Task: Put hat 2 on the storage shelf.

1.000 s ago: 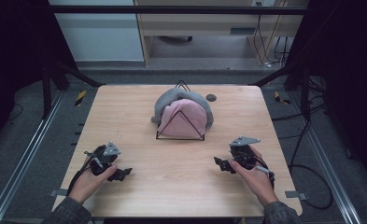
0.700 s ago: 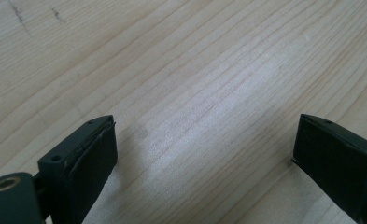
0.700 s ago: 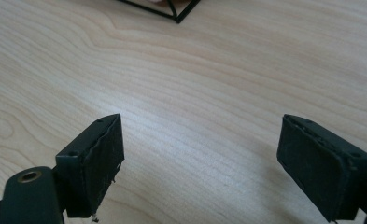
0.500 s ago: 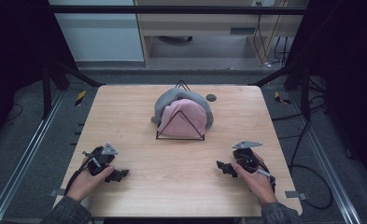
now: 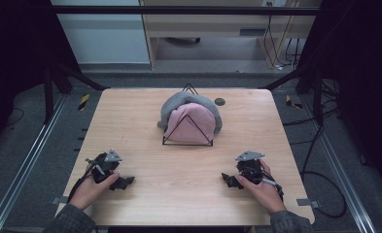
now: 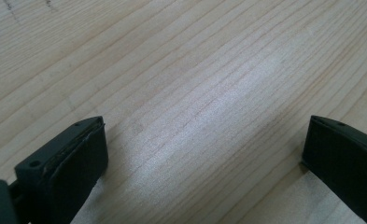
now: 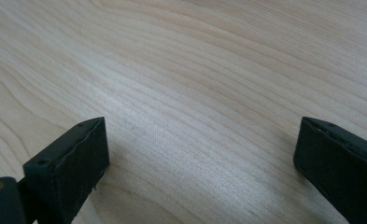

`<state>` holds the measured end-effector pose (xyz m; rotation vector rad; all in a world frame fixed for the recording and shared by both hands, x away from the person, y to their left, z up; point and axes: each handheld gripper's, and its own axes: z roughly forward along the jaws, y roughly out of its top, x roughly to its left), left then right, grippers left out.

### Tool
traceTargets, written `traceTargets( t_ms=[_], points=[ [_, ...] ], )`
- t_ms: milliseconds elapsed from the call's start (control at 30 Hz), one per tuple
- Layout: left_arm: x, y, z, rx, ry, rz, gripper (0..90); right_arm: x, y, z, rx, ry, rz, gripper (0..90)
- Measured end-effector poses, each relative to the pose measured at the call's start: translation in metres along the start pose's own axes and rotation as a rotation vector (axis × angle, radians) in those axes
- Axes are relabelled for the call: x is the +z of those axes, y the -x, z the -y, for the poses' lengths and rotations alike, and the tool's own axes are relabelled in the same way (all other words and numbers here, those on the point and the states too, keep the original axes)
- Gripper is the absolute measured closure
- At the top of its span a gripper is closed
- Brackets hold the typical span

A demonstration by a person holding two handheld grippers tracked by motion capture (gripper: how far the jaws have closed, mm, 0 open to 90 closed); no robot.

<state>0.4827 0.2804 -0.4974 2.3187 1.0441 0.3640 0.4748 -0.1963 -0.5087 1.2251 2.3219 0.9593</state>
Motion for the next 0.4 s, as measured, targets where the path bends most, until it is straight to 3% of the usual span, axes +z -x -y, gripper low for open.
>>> traceTargets(
  t_ms=[67, 400],
  points=[
    [0.0, 0.0003, 0.0001, -0.002, 0.002, -0.001, 0.0, 0.0006, -0.0019, 0.0044, -0.018, 0.03, 0.0, 1.8],
    [0.0001, 0.0007, 0.0001, 0.001, 0.001, 0.002, 0.0, -0.0015, 0.0004, 0.0066, -0.026, 0.031, -0.007, 1.5]
  ],
)
